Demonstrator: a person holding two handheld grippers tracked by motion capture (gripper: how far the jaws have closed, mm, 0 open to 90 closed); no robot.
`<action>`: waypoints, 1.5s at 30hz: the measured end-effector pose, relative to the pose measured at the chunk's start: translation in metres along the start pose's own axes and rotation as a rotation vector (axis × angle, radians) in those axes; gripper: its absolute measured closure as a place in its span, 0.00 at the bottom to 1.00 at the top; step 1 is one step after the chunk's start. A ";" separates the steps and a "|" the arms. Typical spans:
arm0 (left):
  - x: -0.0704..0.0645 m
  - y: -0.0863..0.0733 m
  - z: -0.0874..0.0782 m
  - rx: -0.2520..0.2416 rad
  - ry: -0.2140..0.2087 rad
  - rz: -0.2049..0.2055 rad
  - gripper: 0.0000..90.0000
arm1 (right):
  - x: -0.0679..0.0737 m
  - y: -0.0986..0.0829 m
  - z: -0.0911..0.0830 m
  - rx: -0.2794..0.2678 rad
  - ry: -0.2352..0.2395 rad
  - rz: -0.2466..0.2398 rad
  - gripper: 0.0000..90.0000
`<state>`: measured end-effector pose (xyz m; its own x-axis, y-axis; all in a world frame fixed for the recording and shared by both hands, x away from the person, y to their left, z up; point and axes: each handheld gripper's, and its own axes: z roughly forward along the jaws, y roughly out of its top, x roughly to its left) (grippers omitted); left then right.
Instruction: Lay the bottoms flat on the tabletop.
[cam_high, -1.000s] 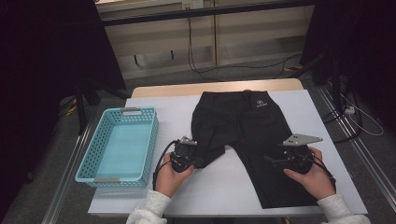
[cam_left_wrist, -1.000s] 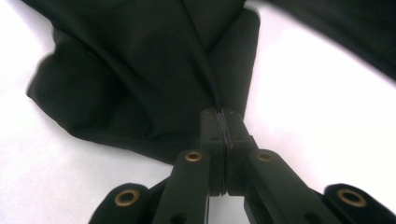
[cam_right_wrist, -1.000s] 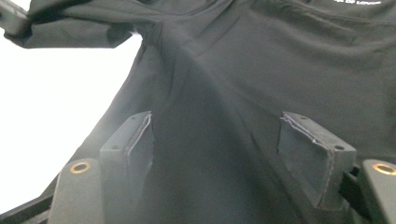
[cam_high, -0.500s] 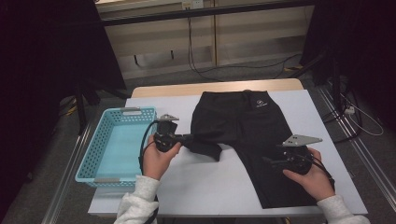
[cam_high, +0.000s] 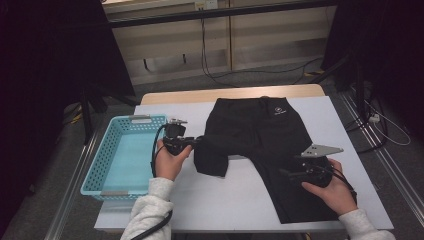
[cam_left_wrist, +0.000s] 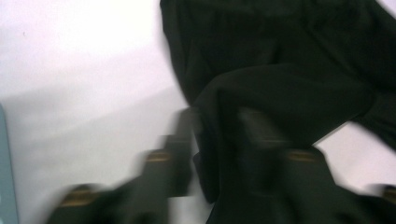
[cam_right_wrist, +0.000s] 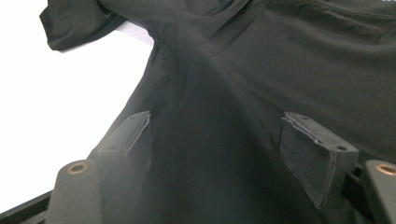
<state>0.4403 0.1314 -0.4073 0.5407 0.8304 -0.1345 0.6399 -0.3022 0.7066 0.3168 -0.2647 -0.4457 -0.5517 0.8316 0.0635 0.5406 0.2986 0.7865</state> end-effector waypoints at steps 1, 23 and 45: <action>-0.001 -0.004 -0.001 0.002 0.021 0.035 0.47 | 0.000 0.000 0.000 0.000 0.001 -0.001 0.29; -0.016 -0.058 0.010 0.094 0.036 0.100 0.38 | 0.005 0.002 0.001 -0.005 0.010 -0.004 0.28; -0.041 -0.040 -0.016 0.063 -0.202 0.002 0.97 | 0.023 0.002 0.007 -0.003 0.053 -0.034 0.28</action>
<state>0.3841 0.1169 -0.4187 0.6363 0.7208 -0.2747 0.6682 -0.3371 0.6632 0.3100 -0.2421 -0.4464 -0.6028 0.7949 0.0691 0.5188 0.3246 0.7909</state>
